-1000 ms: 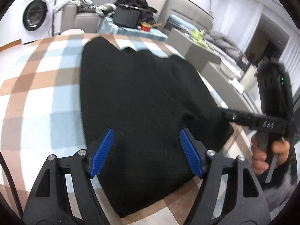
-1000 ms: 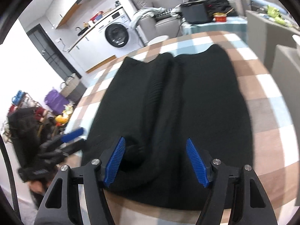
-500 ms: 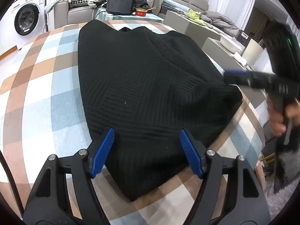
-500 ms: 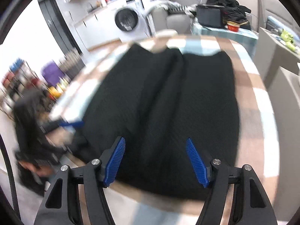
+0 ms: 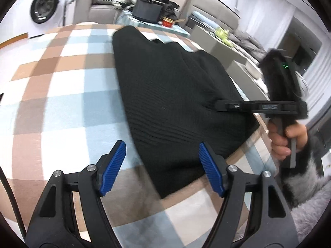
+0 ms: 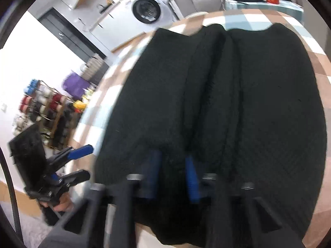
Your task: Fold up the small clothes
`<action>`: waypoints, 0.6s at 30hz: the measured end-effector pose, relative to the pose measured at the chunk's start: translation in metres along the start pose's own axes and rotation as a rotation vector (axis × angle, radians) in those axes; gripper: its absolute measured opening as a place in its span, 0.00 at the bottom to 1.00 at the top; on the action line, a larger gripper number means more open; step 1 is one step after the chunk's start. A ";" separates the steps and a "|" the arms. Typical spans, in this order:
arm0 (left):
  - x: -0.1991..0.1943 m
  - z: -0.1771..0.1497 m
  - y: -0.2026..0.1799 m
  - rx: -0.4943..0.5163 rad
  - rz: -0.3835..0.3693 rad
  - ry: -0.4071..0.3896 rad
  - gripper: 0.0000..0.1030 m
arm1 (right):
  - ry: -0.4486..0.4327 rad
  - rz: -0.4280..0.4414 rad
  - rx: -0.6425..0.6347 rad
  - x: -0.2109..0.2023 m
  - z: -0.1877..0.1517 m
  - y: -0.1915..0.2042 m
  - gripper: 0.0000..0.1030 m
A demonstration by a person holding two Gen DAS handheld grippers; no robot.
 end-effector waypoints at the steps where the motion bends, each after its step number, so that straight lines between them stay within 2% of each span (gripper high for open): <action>1: -0.003 0.002 0.003 -0.005 0.009 -0.005 0.68 | -0.048 0.008 -0.024 -0.009 0.005 0.007 0.11; 3: -0.007 0.006 0.009 -0.021 0.022 -0.016 0.68 | -0.127 0.009 -0.045 -0.032 0.013 0.020 0.10; 5: -0.011 0.009 0.010 -0.028 0.015 -0.021 0.68 | -0.166 -0.027 -0.047 -0.049 0.014 0.022 0.10; 7: -0.010 0.009 0.006 -0.017 0.001 -0.018 0.69 | -0.126 -0.126 -0.042 -0.043 0.005 0.009 0.10; 8: -0.008 0.009 0.003 -0.012 -0.005 -0.012 0.69 | -0.084 -0.142 -0.013 -0.031 -0.002 -0.002 0.11; 10: 0.000 0.006 -0.002 0.002 -0.013 0.009 0.69 | 0.002 -0.128 0.068 -0.009 -0.016 -0.020 0.13; 12: 0.007 0.004 -0.007 0.020 -0.004 0.027 0.69 | 0.025 -0.086 0.116 -0.005 -0.024 -0.026 0.17; 13: 0.009 0.002 -0.008 0.033 0.004 0.034 0.69 | 0.016 -0.065 0.125 -0.008 -0.026 -0.026 0.19; 15: 0.014 -0.001 -0.012 0.041 0.012 0.043 0.69 | -0.019 0.007 0.125 -0.019 -0.030 -0.022 0.30; 16: 0.015 -0.002 -0.011 0.037 0.006 0.050 0.69 | -0.029 0.044 0.115 -0.025 -0.034 -0.018 0.42; 18: 0.021 -0.003 -0.014 0.032 0.004 0.057 0.69 | -0.033 0.071 0.087 -0.029 -0.039 -0.010 0.45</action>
Point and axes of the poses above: each gripper's, at about its wrist camera, not at the fingertips, and x roughly the way its jaws point, y to its left, z to its top, the point moved 6 cm from there along x, roughly the way its jaws point, and after that the axes turned 12 degrees about -x, right-handed, at the moved point
